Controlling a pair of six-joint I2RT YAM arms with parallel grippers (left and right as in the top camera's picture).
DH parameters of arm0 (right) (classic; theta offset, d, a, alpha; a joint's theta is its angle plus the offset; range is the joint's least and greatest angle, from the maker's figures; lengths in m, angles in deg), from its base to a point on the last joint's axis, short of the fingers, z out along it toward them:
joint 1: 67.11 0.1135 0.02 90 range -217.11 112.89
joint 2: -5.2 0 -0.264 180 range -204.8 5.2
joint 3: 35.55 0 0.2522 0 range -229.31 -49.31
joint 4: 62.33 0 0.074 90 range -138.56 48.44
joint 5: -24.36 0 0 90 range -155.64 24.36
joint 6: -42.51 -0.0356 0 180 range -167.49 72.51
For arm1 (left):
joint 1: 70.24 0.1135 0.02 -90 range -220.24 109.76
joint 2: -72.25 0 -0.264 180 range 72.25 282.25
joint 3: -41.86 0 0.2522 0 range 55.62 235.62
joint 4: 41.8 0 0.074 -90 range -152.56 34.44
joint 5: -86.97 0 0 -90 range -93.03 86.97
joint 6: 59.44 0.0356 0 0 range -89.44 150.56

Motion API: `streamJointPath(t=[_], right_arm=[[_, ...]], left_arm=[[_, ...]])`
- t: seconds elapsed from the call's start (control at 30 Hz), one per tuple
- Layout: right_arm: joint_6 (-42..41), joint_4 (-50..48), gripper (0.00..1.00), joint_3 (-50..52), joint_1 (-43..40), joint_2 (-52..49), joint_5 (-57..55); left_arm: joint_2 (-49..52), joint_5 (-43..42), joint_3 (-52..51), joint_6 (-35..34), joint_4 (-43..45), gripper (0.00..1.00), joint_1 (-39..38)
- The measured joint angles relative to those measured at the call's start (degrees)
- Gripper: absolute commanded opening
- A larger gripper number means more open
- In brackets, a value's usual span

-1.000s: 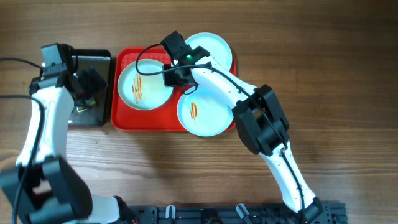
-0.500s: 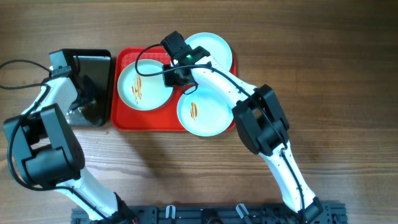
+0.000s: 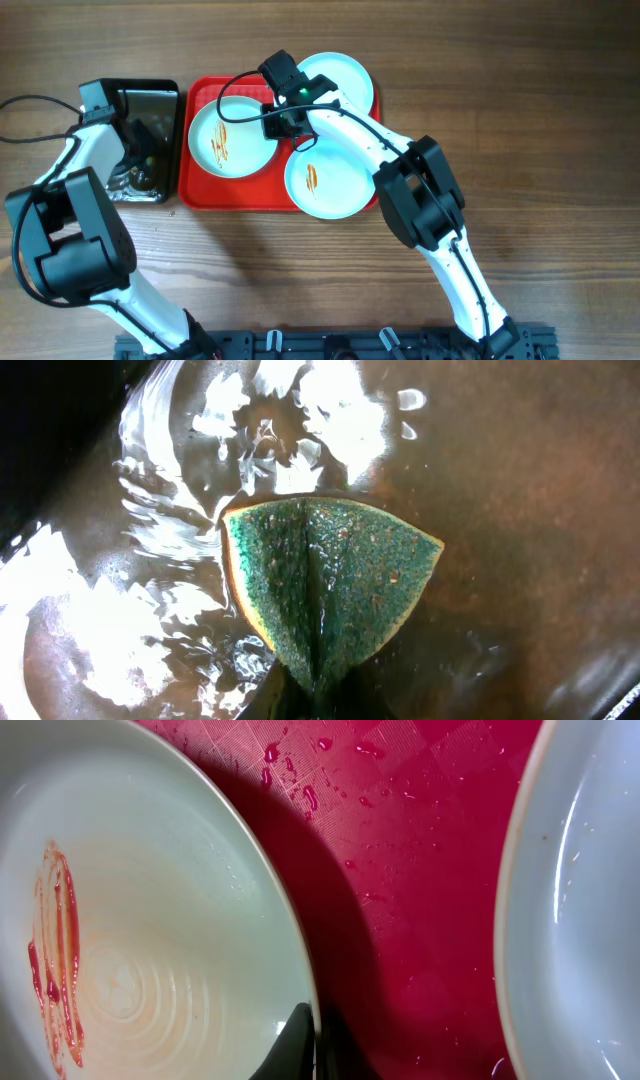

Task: Clean dirty plates on tray and stack at the side
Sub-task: 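Grasp the green sponge with the left gripper, lift from water, then scrub the held plate with the sponge in the left gripper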

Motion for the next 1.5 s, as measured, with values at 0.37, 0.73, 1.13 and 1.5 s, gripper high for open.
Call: streamJointPath(t=[0.37, 0.73, 1.13, 1.5], right_arm=[[0.42, -1.46, 0.04, 0.5, 0.0, -0.07, 3.82], [0.44, -1.42, 0.04, 0.55, 0.0, -0.13, 4.74], [0.39, -1.49, 0.04, 0.55, -0.33, -0.13, 4.72], [0.48, -4.13, 0.04, 1.31, -1.73, -0.63, 10.12]], left_arm=[[-12.31, -18.58, 2.25, 0.04, -16.5, 0.04, -4.59], [-1.14, -17.99, 1.11, 0.2, -12.0, 0.04, -17.42], [1.68, -1.73, 1.84, -2.19, 1.29, 0.04, -18.78], [1.46, -16.79, 3.17, -1.99, -8.72, 0.04, -19.87]])
